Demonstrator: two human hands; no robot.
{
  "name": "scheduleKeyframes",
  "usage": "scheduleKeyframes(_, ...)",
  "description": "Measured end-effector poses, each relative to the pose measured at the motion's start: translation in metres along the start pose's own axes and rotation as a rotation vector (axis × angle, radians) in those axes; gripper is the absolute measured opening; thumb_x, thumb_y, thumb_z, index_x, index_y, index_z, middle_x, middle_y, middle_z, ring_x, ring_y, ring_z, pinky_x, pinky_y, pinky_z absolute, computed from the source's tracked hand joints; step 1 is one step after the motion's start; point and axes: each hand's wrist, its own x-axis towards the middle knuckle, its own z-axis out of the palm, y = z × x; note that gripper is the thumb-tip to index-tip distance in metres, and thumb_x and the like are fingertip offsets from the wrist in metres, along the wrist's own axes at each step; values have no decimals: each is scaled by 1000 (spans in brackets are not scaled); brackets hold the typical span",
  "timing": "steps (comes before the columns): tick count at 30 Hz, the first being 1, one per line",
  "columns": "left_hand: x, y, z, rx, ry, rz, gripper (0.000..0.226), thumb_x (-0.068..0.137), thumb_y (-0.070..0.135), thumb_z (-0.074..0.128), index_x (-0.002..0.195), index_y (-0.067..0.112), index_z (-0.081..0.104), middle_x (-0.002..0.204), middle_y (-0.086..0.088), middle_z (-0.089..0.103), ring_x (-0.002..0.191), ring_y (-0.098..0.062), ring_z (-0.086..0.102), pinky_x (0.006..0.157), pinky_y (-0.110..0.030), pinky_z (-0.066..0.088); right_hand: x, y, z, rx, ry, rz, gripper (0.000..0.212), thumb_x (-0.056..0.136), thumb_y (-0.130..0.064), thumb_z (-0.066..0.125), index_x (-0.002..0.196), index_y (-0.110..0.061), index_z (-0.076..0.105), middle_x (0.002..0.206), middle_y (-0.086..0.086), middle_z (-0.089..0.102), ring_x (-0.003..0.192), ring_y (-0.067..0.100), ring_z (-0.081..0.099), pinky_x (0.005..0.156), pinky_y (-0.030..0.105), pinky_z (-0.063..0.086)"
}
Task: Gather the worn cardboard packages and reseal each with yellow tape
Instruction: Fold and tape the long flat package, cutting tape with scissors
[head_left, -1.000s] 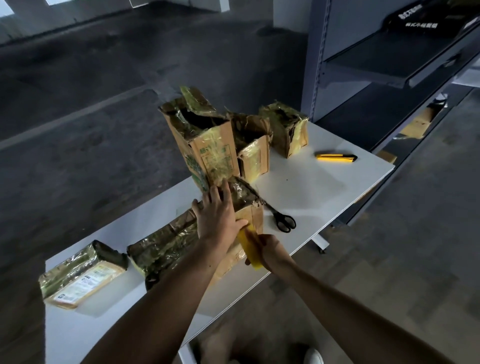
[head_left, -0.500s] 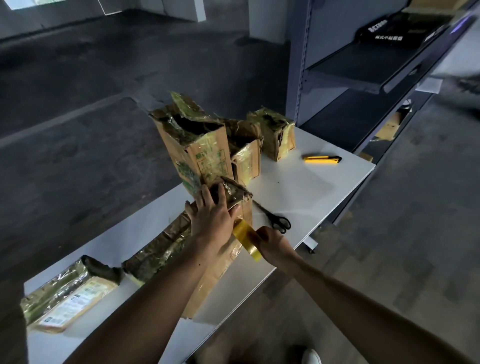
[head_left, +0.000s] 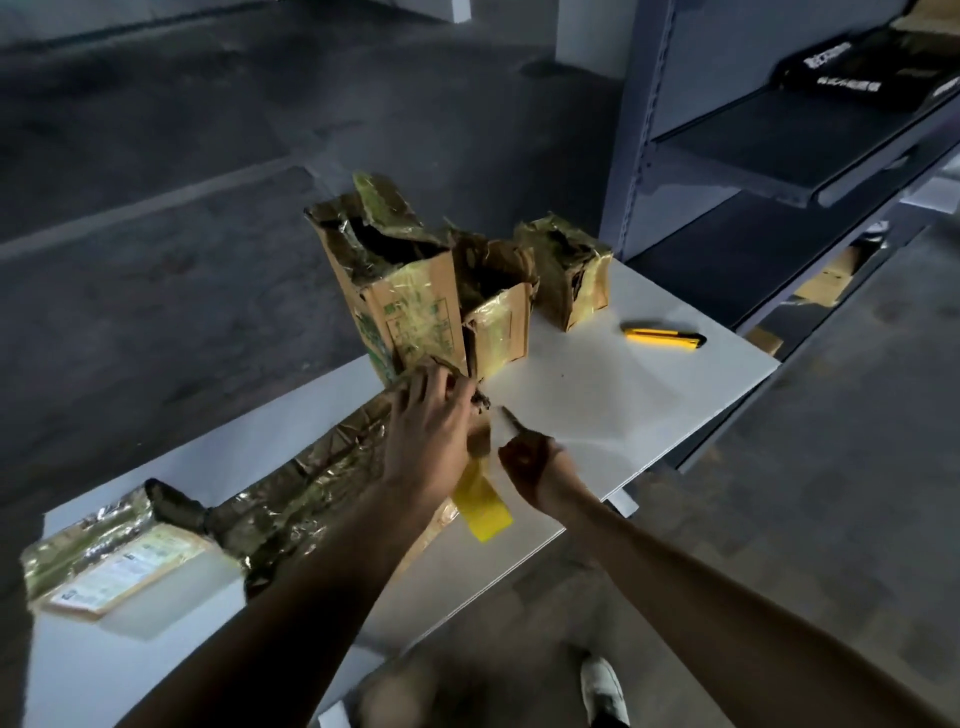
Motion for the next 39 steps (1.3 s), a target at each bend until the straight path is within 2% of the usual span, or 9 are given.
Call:
scheduleKeyframes(9,-4,24,11,33,178,-264,12,84,13,72,90,11,62,88,-11,63,76,-35,63,63,-39,48,67,61,-29,-366,-127,21,25,98,-25,49,114,-8,57,121,18,63,114,35,58,90,36,46)
scheduleKeyframes(19,-28,42,21,144,231,-378,26,72,16,83,95,15,71,85,-4,68,72,-28,65,61,-33,50,90,73,-18,-536,-217,31,35,106,-17,29,132,-3,47,135,23,53,125,37,51,97,39,42)
scheduleKeyframes(24,-47,47,40,-107,112,-635,39,90,44,64,121,20,58,114,-8,59,90,-32,64,64,-40,56,96,71,-22,-544,-268,41,24,98,-12,49,120,-3,53,123,18,62,113,37,62,88,39,52)
scheduleKeyframes(27,-57,49,53,-433,59,-814,60,86,65,54,132,27,47,123,-12,56,97,-34,62,75,-46,56,98,72,-28,-402,-369,128,17,97,-14,51,108,-2,55,102,15,64,75,34,73,61,35,61)
scheduleKeyframes(29,-57,51,53,-657,56,-855,56,90,54,60,133,22,44,108,-9,64,92,-27,62,77,-36,52,94,72,-30,-277,-456,213,18,96,-15,54,98,2,58,82,18,68,63,32,73,59,33,61)
scheduleKeyframes(31,-55,51,50,-807,67,-868,44,94,39,64,128,20,43,92,2,67,79,-14,62,67,-28,44,87,72,-32,-155,-489,229,10,94,-7,58,89,0,55,71,20,67,65,36,72,74,45,61)
scheduleKeyframes(33,-56,48,50,-879,106,-846,39,94,33,65,124,21,44,89,10,66,71,-3,61,63,-25,43,78,69,-35,-53,-461,196,18,90,-4,66,93,-4,49,70,19,64,57,32,66,72,51,60)
scheduleKeyframes(37,-61,37,57,-854,128,-767,40,89,35,71,120,19,51,105,3,68,82,-18,62,71,-29,46,55,58,-51,-47,-440,55,44,84,-45,76,99,-10,53,75,9,65,54,20,59,52,31,51)
scheduleKeyframes(39,-62,33,56,-849,124,-765,39,88,38,72,117,23,51,102,3,69,82,-20,62,69,-27,45,45,52,-59,-52,-437,-23,40,86,-44,73,104,-12,56,76,5,64,58,17,59,53,28,48)
